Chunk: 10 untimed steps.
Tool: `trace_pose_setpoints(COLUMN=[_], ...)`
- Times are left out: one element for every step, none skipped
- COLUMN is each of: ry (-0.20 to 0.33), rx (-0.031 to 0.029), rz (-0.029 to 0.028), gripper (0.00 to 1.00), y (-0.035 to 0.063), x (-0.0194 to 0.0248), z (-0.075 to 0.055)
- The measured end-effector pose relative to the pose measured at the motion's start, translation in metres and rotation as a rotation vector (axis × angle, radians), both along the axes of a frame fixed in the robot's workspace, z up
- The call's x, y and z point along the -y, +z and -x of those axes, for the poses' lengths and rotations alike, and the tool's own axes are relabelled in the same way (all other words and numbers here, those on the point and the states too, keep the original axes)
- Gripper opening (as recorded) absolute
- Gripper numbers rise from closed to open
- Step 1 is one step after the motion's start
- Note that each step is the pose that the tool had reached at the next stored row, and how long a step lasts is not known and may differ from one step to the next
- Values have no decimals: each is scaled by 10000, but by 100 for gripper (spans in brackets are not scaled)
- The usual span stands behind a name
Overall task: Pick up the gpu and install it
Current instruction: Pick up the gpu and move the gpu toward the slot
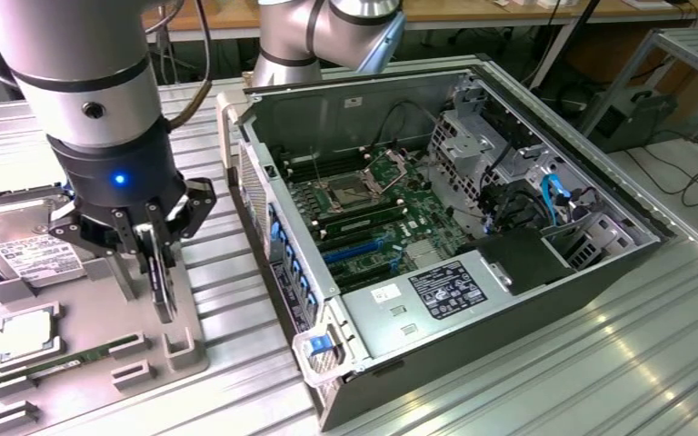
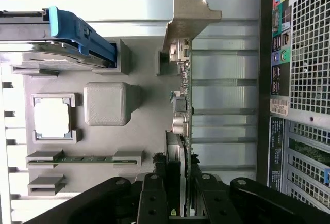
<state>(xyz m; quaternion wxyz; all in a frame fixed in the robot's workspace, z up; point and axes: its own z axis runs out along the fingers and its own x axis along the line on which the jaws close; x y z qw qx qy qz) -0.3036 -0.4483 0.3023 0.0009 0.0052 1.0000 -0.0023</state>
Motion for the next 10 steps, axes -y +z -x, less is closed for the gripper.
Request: trace_pose_setpoints(ry=[0, 0, 0, 0, 0, 0, 0, 0, 0, 0], rx=[0, 0, 0, 0, 1, 0, 0, 0, 0, 0], rz=[0, 0, 0, -1, -2, -2, -2, -2, -1, -2], gripper=[27, 27, 27, 27, 27, 27, 27, 27, 27, 27], y=[19, 35, 51, 68, 82, 95, 107, 119, 132, 143], x=[0, 0, 0, 0, 0, 0, 0, 0, 0, 0], z=[0, 0, 0, 0, 0, 0, 0, 0, 0, 0])
